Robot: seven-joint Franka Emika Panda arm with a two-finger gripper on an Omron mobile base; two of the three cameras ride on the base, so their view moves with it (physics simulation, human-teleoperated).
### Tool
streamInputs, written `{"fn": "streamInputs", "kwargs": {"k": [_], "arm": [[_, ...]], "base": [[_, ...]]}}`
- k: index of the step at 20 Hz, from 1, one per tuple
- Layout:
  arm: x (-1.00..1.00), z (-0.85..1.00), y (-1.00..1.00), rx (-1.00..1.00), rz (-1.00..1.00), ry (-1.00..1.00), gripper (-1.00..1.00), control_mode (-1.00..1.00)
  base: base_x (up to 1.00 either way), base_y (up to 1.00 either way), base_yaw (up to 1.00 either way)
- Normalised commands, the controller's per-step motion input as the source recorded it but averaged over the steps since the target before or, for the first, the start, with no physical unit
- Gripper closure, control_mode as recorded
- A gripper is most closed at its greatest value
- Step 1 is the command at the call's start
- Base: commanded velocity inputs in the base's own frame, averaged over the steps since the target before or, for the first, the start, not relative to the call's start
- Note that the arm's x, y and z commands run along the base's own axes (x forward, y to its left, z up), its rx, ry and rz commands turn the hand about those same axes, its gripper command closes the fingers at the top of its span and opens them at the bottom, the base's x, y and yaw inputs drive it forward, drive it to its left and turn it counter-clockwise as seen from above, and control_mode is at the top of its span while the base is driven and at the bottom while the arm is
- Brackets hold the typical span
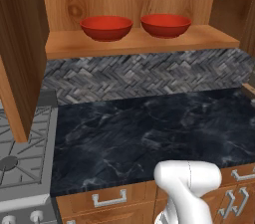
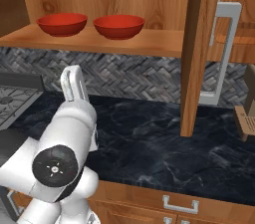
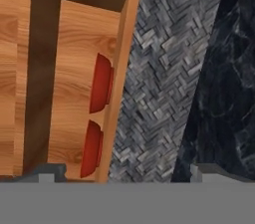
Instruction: Open the cabinet. Pick the bowls from the counter and place them in the cabinet. Then close the cabinet.
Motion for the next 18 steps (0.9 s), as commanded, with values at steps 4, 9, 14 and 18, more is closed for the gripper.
{"fn": "streamInputs", "kwargs": {"k": [4, 9, 14, 18], "arm": [[-0.04, -0.28, -0.11, 0.0, 0.0, -0.13, -1.0, -1.0], [-0.14, -0.09, -0.27, 0.02, 0.0, -0.14, -1.0, -1.0], [-0.37, -0.05, -0.35, 0.06, 0.0, -0.11, -1.0, -1.0], [-0.53, 0.0, -0.31, 0.12, 0.0, -0.01, -1.0, -1.0]], "base": [[0.0, 0.0, 0.0], [0.0, 0.0, 0.0], [0.0, 0.0, 0.0], [0.0, 0.0, 0.0]]}}
